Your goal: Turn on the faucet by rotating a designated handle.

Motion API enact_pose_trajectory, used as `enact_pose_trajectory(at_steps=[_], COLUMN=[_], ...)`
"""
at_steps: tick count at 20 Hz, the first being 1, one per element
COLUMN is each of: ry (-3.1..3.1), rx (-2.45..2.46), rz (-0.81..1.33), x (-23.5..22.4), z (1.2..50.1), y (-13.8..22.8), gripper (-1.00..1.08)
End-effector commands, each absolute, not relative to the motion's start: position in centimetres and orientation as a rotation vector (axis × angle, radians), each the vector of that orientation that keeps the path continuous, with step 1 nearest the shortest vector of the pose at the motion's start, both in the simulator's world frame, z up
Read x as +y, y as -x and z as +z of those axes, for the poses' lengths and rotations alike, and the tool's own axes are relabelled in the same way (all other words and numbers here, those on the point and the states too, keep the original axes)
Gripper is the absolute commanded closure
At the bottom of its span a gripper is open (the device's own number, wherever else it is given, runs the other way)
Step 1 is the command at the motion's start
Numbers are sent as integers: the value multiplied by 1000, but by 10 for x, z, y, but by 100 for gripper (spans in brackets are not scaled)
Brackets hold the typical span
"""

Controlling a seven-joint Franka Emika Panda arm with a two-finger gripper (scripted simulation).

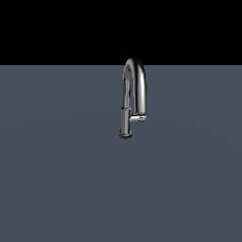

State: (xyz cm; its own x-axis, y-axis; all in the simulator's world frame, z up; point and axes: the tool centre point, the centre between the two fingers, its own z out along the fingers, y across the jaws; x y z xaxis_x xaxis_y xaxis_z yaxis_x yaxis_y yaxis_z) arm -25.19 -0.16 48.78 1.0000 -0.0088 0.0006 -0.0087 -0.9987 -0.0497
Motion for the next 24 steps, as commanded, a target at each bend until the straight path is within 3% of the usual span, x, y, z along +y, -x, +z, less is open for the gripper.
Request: enact_pose_trajectory(at_steps=[1, 12, 24], ry=[3092, 3060, 2939], rx=[14, 62, 222], rz=[-1, 57, 249], x=[-2, -1, -3], z=[488, 487, 480], y=[252, 236, 180], gripper=[108, 108, 108])
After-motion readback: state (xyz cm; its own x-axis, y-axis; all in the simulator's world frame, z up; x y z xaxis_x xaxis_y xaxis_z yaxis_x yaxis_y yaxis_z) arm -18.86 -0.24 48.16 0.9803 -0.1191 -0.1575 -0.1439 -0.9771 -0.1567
